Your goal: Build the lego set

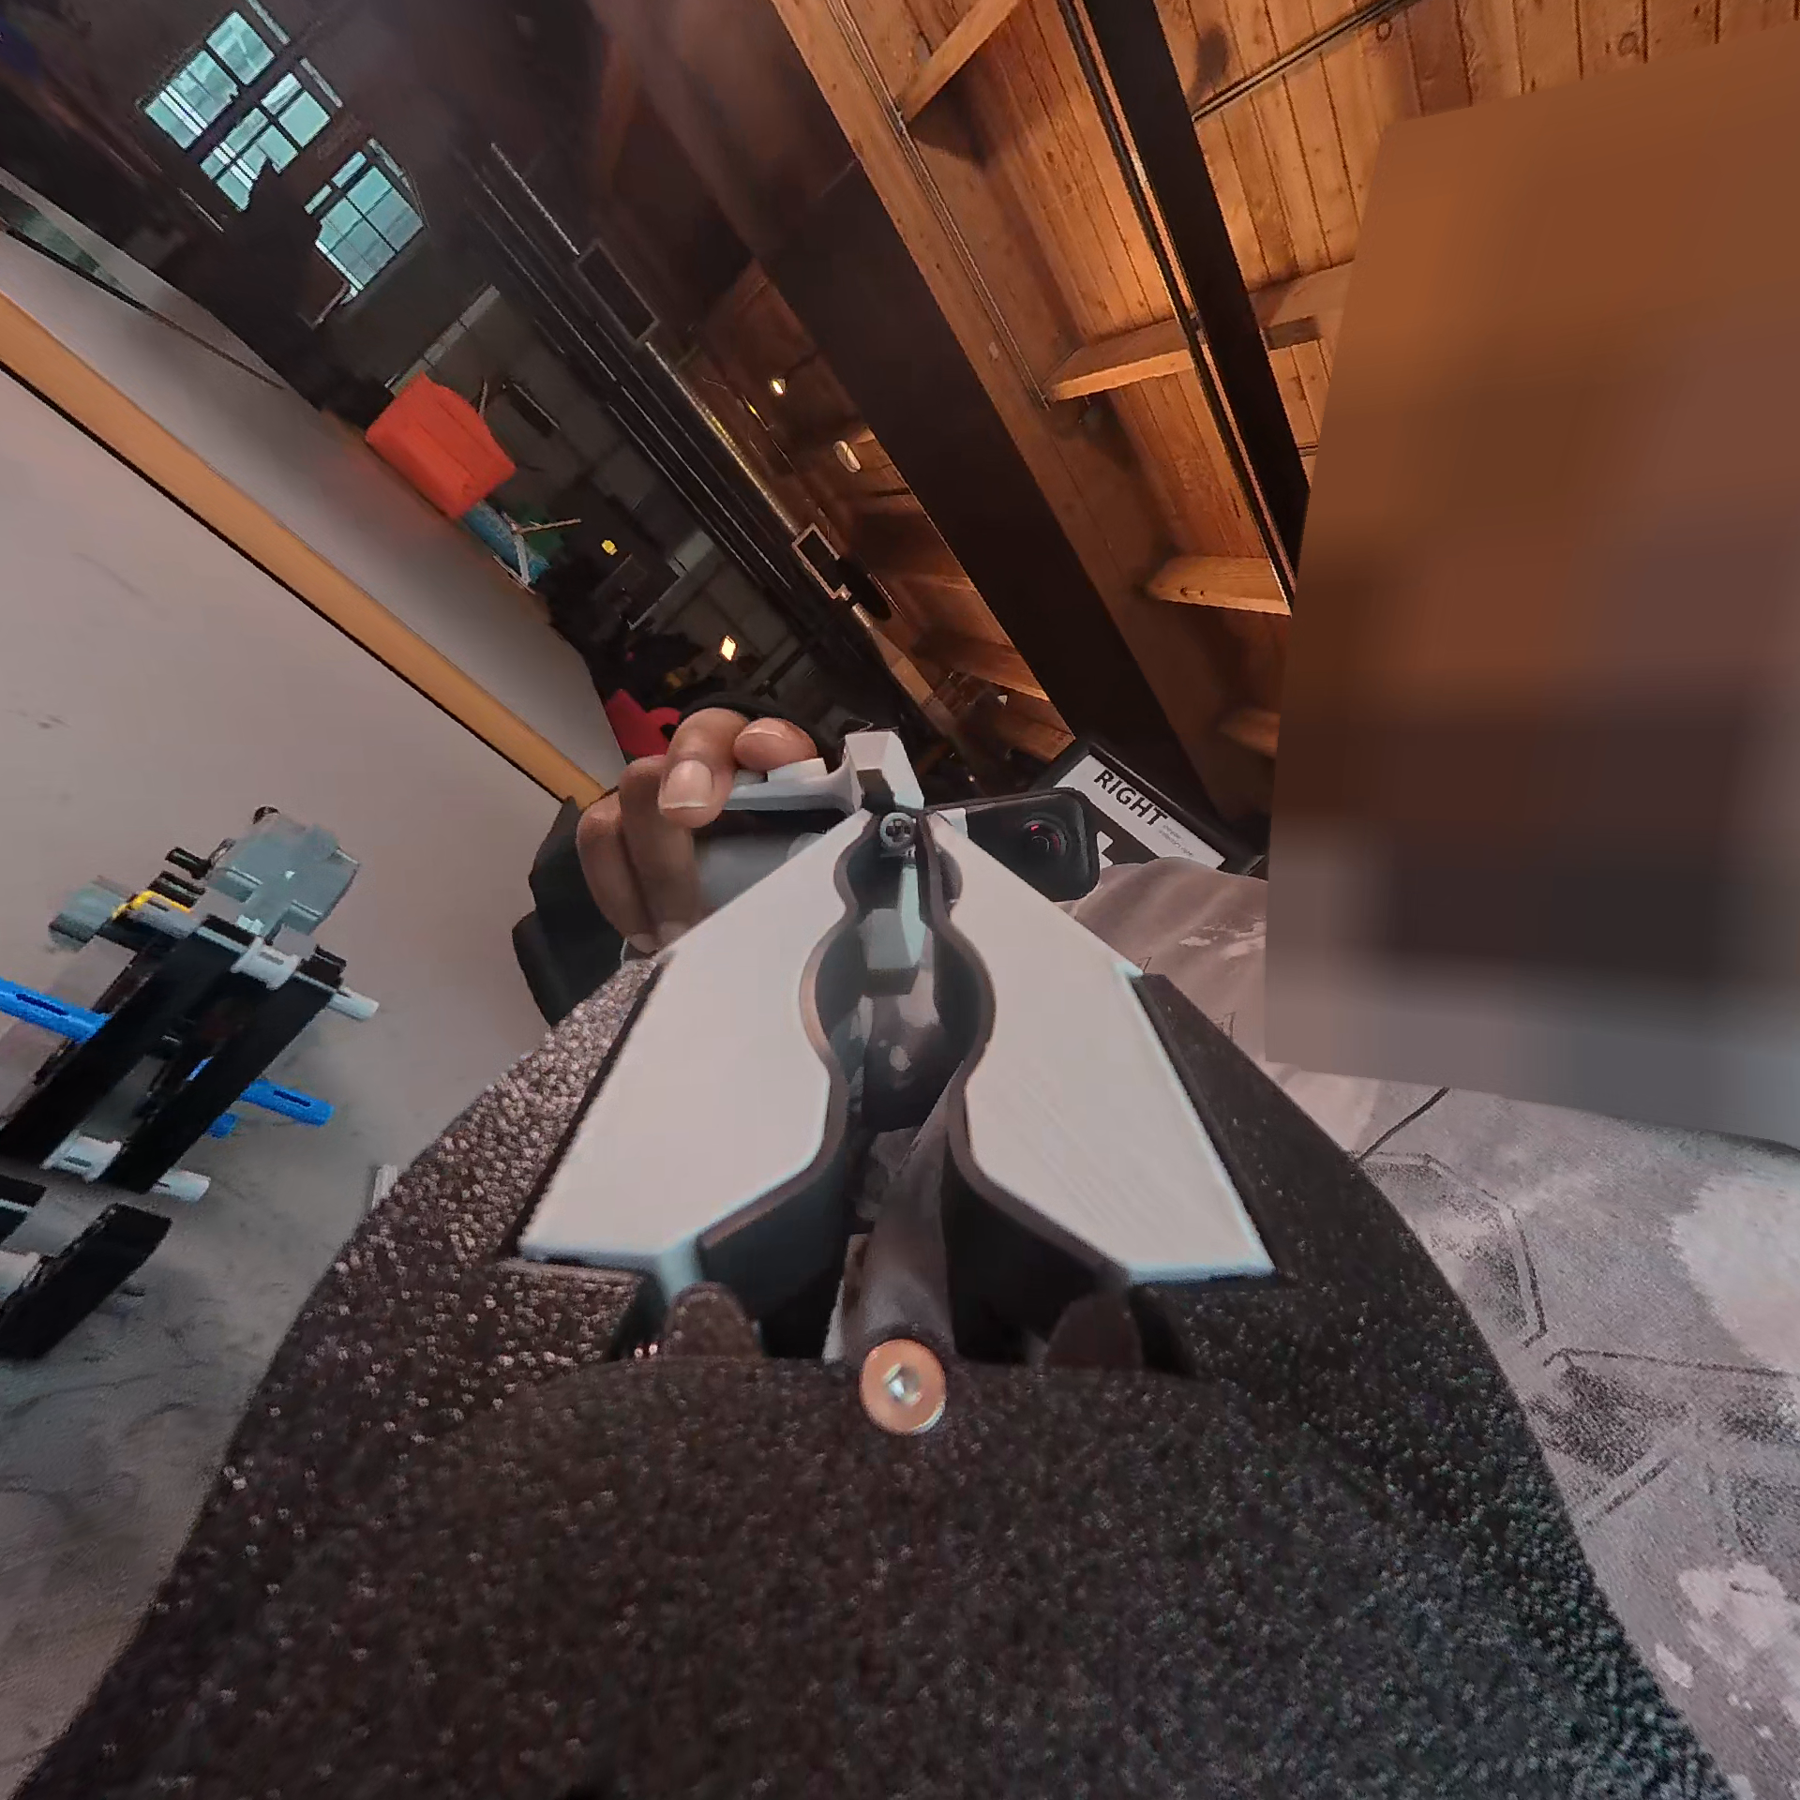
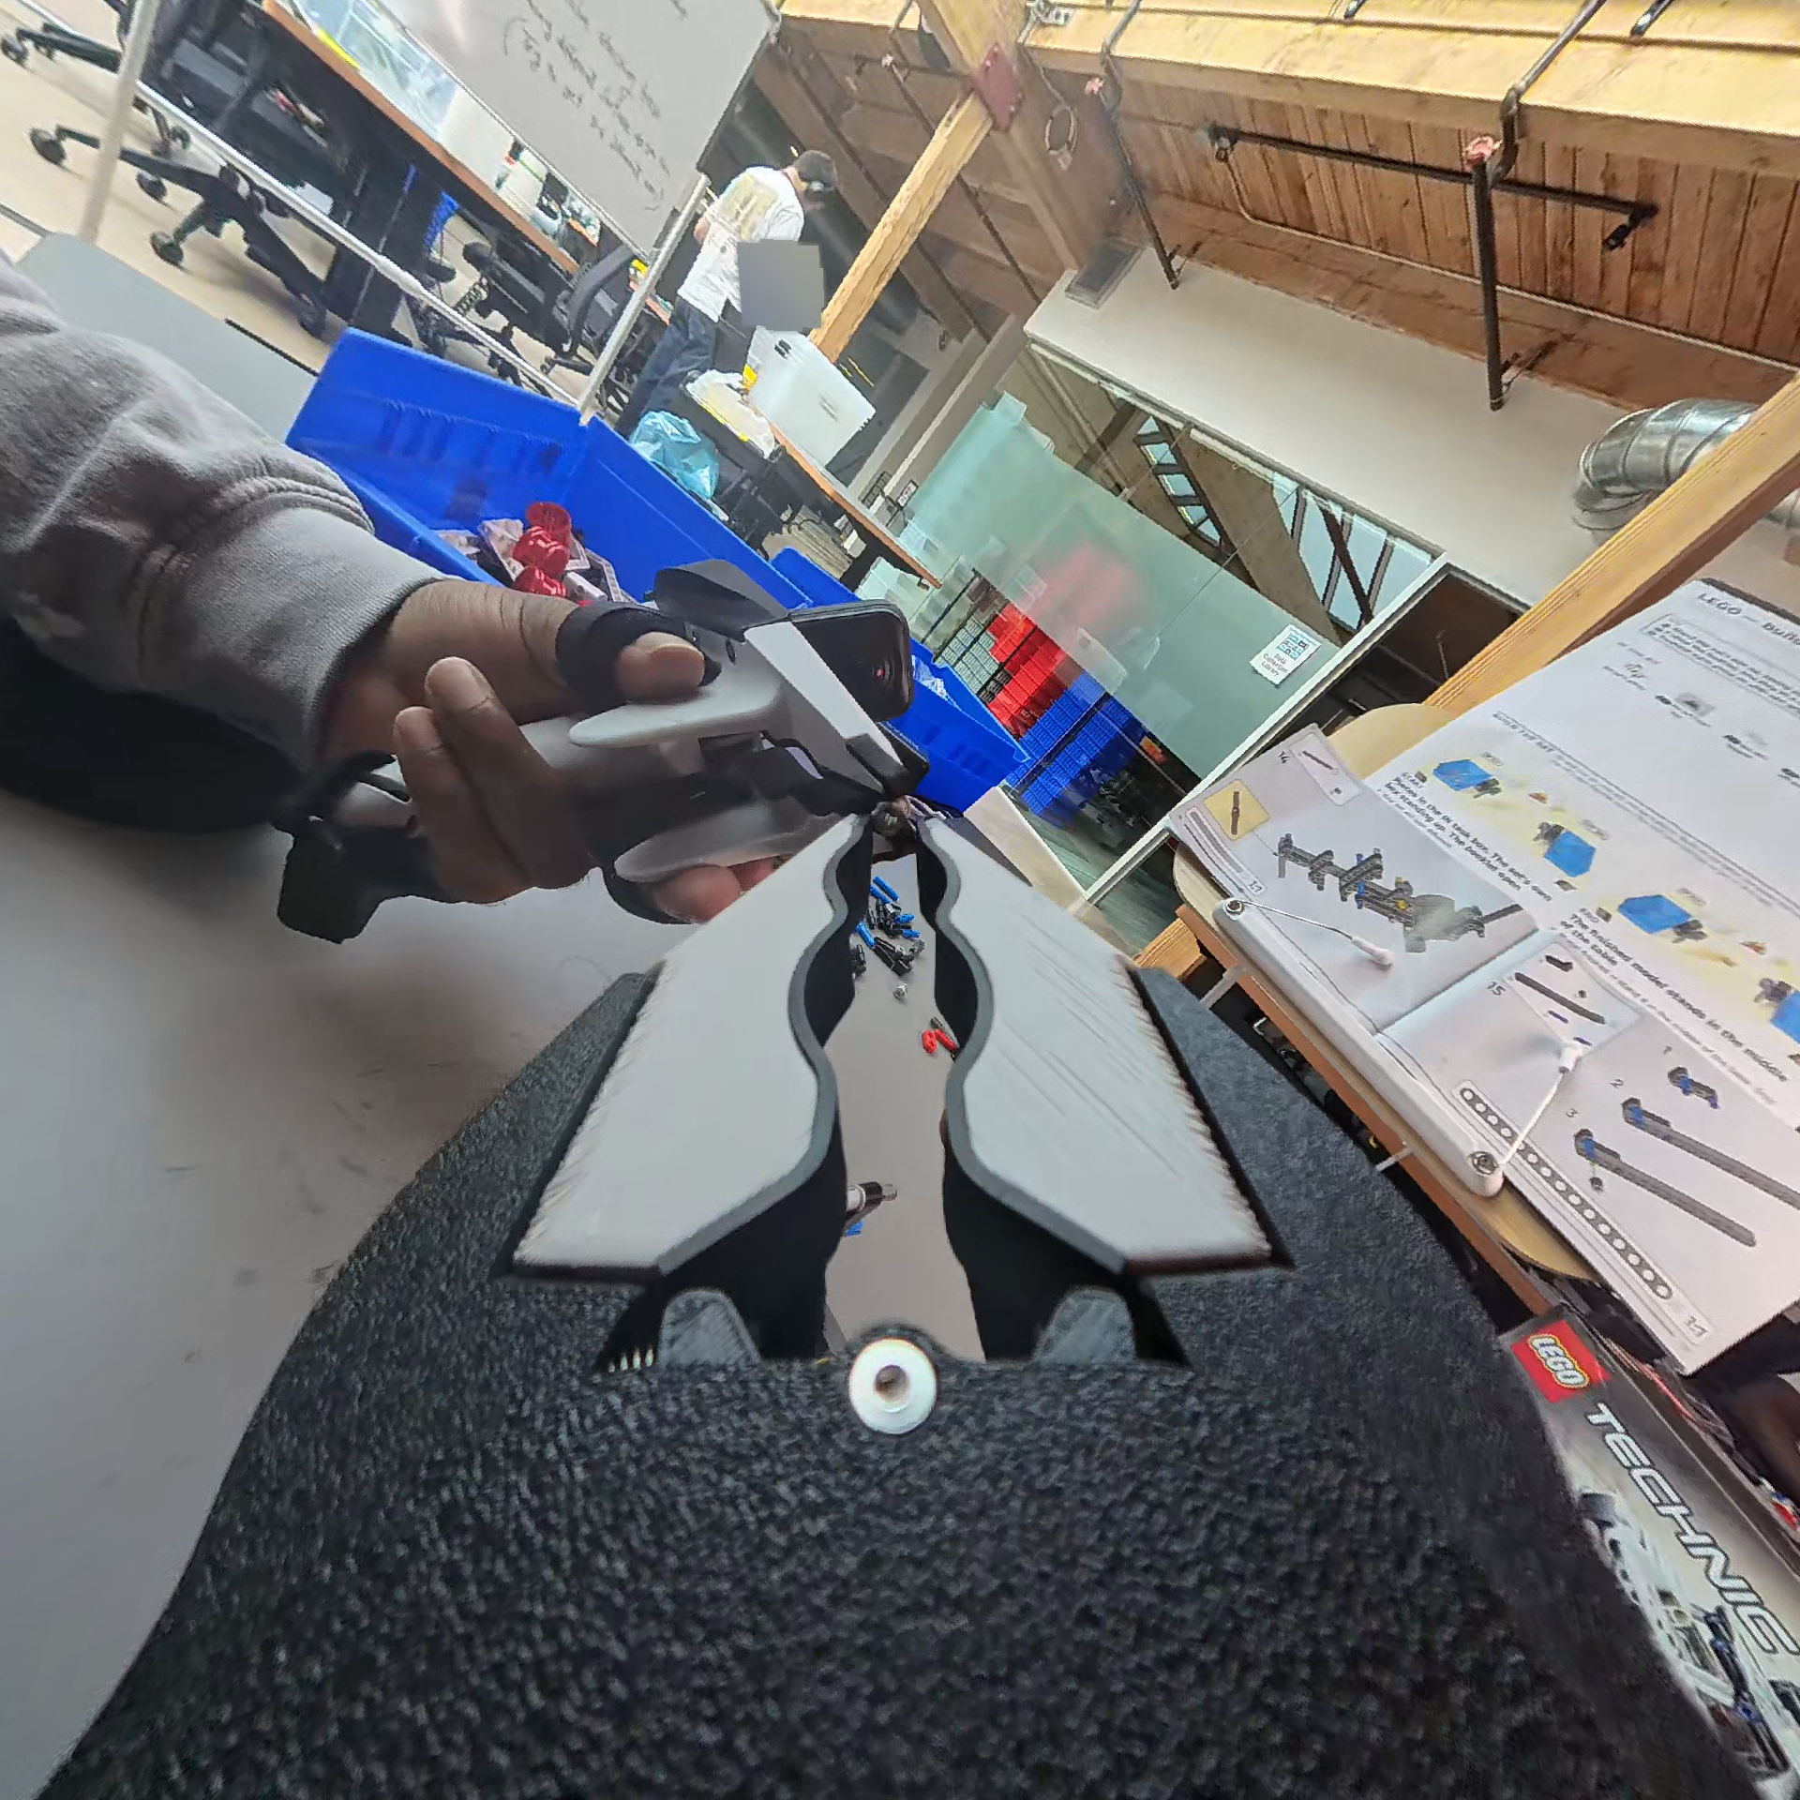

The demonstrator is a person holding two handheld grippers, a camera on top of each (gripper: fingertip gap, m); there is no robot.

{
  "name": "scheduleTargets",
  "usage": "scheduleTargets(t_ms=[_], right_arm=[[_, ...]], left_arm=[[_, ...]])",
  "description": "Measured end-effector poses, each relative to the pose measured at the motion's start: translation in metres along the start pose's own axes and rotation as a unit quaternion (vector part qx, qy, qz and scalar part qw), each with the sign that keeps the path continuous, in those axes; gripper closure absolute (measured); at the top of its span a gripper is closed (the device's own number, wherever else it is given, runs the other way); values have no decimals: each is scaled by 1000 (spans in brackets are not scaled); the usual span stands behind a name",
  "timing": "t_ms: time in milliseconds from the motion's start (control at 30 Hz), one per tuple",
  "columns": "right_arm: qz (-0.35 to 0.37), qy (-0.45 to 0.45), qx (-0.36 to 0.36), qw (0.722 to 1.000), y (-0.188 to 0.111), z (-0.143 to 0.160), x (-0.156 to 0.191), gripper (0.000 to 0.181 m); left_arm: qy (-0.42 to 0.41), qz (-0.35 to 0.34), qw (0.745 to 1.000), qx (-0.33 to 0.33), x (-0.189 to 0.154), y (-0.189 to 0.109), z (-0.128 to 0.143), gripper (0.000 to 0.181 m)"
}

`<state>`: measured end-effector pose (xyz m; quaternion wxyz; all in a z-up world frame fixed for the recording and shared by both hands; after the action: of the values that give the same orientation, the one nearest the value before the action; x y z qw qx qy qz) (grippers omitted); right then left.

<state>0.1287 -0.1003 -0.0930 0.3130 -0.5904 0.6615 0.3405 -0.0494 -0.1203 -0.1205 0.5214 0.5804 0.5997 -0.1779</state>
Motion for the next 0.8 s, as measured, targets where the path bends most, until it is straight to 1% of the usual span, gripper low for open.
scheduleTargets(t_ms=[67, 133, 233, 333, 433, 667, 800], right_arm=[[-7, -6, 2, 1000, 1, 1, -2, 175], [-30, 0, -1, 1000, 3, 4, -6, 176], [-100, 49, -17, 994, 5, 10, -17, 176], [-180, 104, -36, 977, 9, 17, -29, 176], [-228, 139, -50, 962, 12, 21, -34, 176], [-252, 200, -70, 944, 4, 30, -29, 177], [-264, 216, -71, 937, 0, 33, -25, 177]], left_arm=[[-4, -2, 1000, -6, 1, -1, -1, 173], [-7, -5, 1000, -8, 2, -3, -2, 173], [-5, -16, 1000, -5, 3, -4, -3, 173], [0, -26, 1000, 5, 2, -5, -2, 172], [7, -39, 999, 20, 1, -6, -2, 172], [-15, -76, 995, 65, 9, -5, 2, 172], [-28, -64, 994, 79, 13, -1, 7, 178]])
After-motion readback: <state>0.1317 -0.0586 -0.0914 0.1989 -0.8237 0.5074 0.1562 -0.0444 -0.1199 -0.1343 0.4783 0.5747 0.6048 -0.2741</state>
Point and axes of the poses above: each gripper's, where its closed fingertips meet, y out along the fingers, z out of its underside, x = y × z across the jaws, the point moved 10 cm from there along -y, back along the fingers, and after that the axes turned 15 degrees about -y, right-handed, at the moved point
